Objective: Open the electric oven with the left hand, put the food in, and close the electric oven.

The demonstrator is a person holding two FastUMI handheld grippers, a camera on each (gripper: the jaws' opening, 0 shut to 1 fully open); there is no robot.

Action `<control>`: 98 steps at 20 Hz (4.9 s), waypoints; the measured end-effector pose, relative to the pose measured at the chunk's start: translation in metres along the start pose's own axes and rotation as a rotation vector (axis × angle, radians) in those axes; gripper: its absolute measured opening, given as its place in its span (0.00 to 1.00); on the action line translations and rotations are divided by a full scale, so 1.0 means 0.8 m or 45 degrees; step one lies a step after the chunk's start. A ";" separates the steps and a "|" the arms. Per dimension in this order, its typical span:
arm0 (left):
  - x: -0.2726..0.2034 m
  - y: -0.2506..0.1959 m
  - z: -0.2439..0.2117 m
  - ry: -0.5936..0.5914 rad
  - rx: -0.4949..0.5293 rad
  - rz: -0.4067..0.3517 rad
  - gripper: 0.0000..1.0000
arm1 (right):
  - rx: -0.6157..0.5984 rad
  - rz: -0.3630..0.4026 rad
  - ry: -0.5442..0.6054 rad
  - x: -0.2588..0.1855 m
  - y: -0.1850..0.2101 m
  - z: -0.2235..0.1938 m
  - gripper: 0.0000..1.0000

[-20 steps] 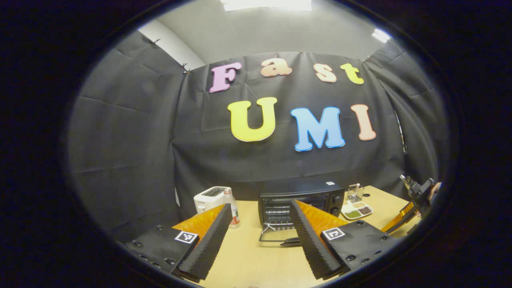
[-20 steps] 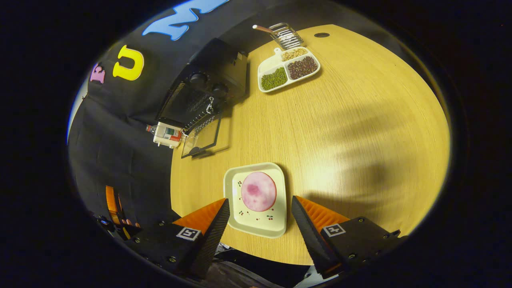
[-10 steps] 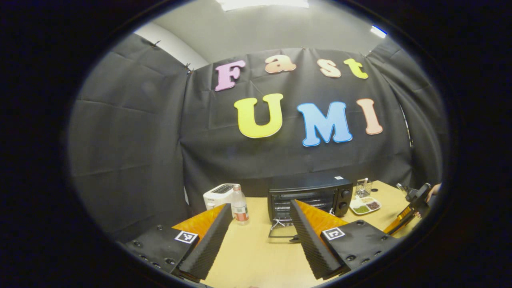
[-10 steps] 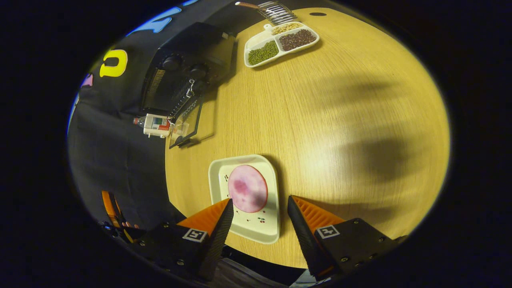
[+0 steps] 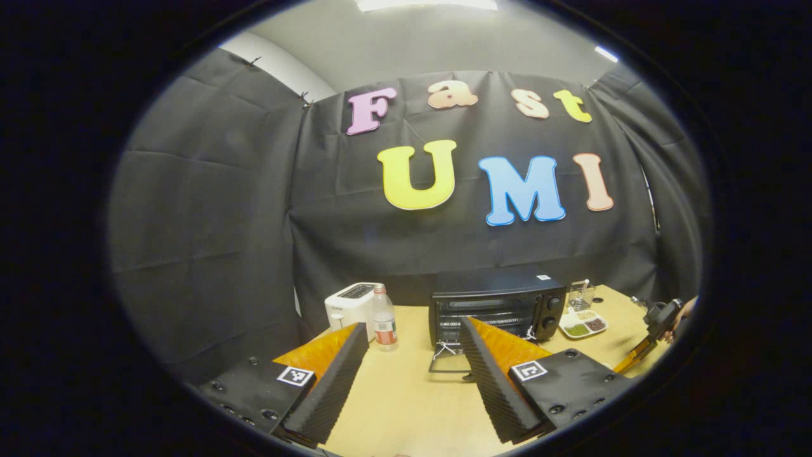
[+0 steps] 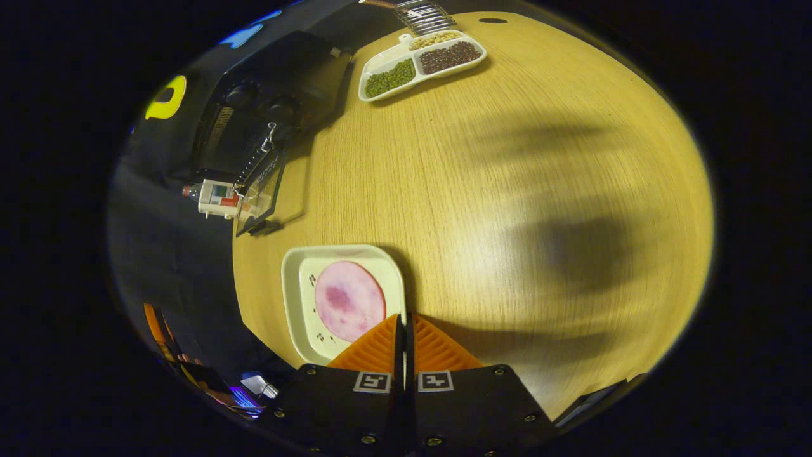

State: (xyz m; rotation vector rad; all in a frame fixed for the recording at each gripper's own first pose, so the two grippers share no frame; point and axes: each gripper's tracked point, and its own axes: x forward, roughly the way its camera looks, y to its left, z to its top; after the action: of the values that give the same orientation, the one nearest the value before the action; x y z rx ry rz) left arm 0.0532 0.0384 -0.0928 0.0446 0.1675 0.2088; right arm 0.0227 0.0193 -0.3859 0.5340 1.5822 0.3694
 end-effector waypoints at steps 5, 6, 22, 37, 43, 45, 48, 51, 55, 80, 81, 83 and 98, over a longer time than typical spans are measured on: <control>0.002 0.000 0.006 -0.007 -0.009 -0.004 1.00 | -0.061 0.016 -0.044 0.000 0.005 -0.001 0.01; 0.002 0.000 0.005 -0.002 -0.011 -0.007 1.00 | -0.067 0.030 -0.040 0.002 0.007 -0.002 0.00; -0.026 -0.039 0.024 -0.059 -0.018 -0.032 1.00 | 0.246 0.291 -0.232 -0.046 0.094 -0.008 0.01; 0.030 0.004 0.024 -0.079 -0.048 -0.100 1.00 | 0.599 0.345 -0.453 -0.025 0.233 0.065 0.01; 0.070 0.036 0.015 -0.071 -0.053 -0.120 0.97 | 0.786 0.356 -0.553 0.001 0.259 0.102 0.00; 0.084 0.044 0.011 -0.063 -0.057 -0.131 0.97 | 0.859 0.372 -0.589 0.006 0.267 0.116 0.01; 0.103 0.056 0.008 -0.057 -0.065 -0.150 1.00 | 0.958 0.371 -0.625 0.020 0.278 0.127 0.01; 0.120 0.071 0.003 -0.057 -0.063 -0.160 0.97 | 1.036 0.382 -0.637 0.035 0.294 0.139 0.01; 0.135 0.095 -0.006 -0.047 -0.072 -0.160 0.97 | 1.115 0.381 -0.688 0.052 0.308 0.164 0.01; 0.150 0.192 -0.055 0.036 -0.064 0.004 0.98 | 1.284 0.614 -0.759 0.111 0.378 0.250 0.11; 0.150 0.185 -0.051 0.030 -0.061 -0.010 0.98 | 1.263 0.631 -0.742 0.111 0.380 0.248 0.22; 0.152 0.172 -0.047 0.017 -0.061 -0.036 0.95 | 1.175 0.658 -0.737 0.101 0.387 0.241 0.34; 0.142 0.000 -0.077 0.119 -0.120 -0.323 0.97 | 0.306 0.515 -0.865 -0.018 0.364 0.143 0.97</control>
State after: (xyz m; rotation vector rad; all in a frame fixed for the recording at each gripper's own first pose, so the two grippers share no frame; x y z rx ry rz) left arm 0.1524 0.0642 -0.1719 -0.0804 0.2545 -0.0349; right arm 0.1701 0.2456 -0.2276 1.0479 0.8577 0.2574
